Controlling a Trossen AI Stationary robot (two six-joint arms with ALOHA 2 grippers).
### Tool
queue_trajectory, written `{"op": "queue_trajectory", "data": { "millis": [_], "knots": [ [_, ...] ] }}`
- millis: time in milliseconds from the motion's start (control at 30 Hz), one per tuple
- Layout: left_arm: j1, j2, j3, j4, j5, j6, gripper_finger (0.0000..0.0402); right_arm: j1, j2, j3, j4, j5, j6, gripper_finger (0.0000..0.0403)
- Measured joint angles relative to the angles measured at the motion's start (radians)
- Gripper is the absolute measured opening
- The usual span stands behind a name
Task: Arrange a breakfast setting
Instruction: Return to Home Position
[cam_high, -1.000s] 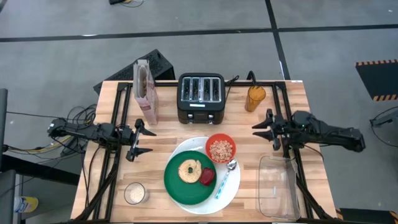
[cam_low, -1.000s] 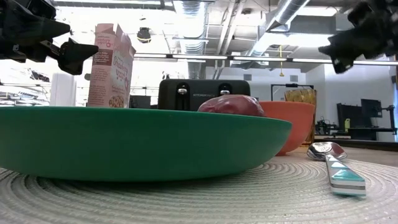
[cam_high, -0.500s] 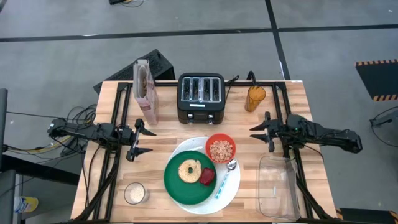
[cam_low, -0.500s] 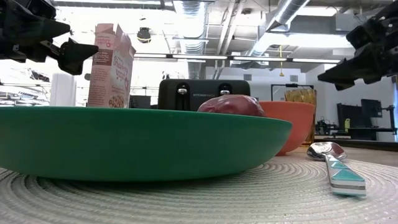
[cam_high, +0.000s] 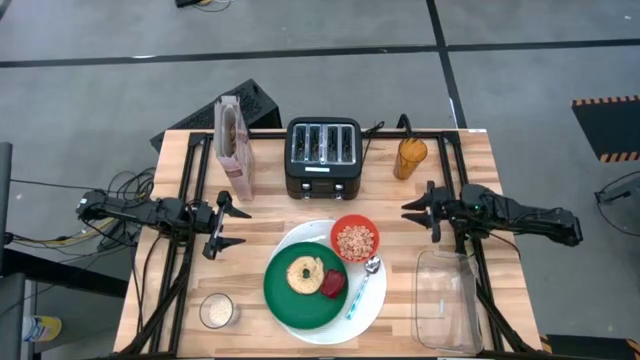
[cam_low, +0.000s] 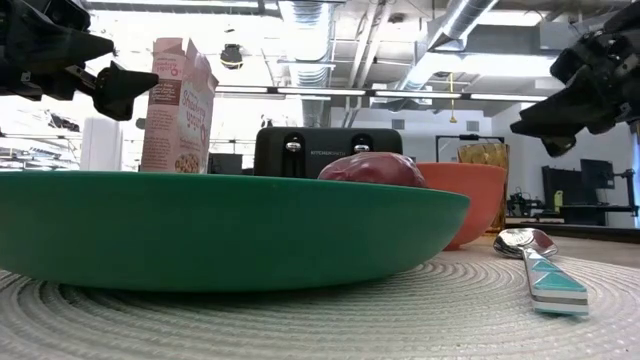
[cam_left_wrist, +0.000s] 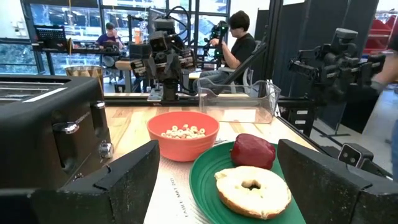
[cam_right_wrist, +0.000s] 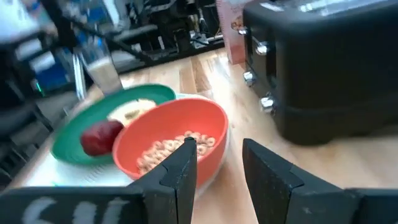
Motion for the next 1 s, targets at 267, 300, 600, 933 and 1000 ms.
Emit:
{"op": "queue_trajectory", "data": {
  "millis": [267, 300, 600, 933, 1000],
  "knots": [
    [0.000, 0.000, 0.000, 0.000, 0.000, 0.000, 0.0311, 0.000, 0.000, -0.003, 0.020, 0.003, 0.292, 0.0152],
    [0.000, 0.000, 0.000, 0.000, 0.000, 0.000, 0.0311, 0.000, 0.000, -0.003, 0.024, 0.004, 0.291, 0.0152],
    [0.000, 0.000, 0.000, 0.000, 0.000, 0.000, 0.0311, 0.000, -0.002, -0.003, 0.026, 0.003, 0.292, 0.0152],
    [0.000, 0.000, 0.000, 0.000, 0.001, 0.000, 0.0311, 0.000, -0.002, -0.003, 0.028, 0.002, 0.294, 0.0152],
    [0.000, 0.000, 0.000, 0.000, 0.001, 0.000, 0.0311, 0.000, -0.002, -0.003, 0.028, 0.002, 0.294, 0.0152]
  ]
}}
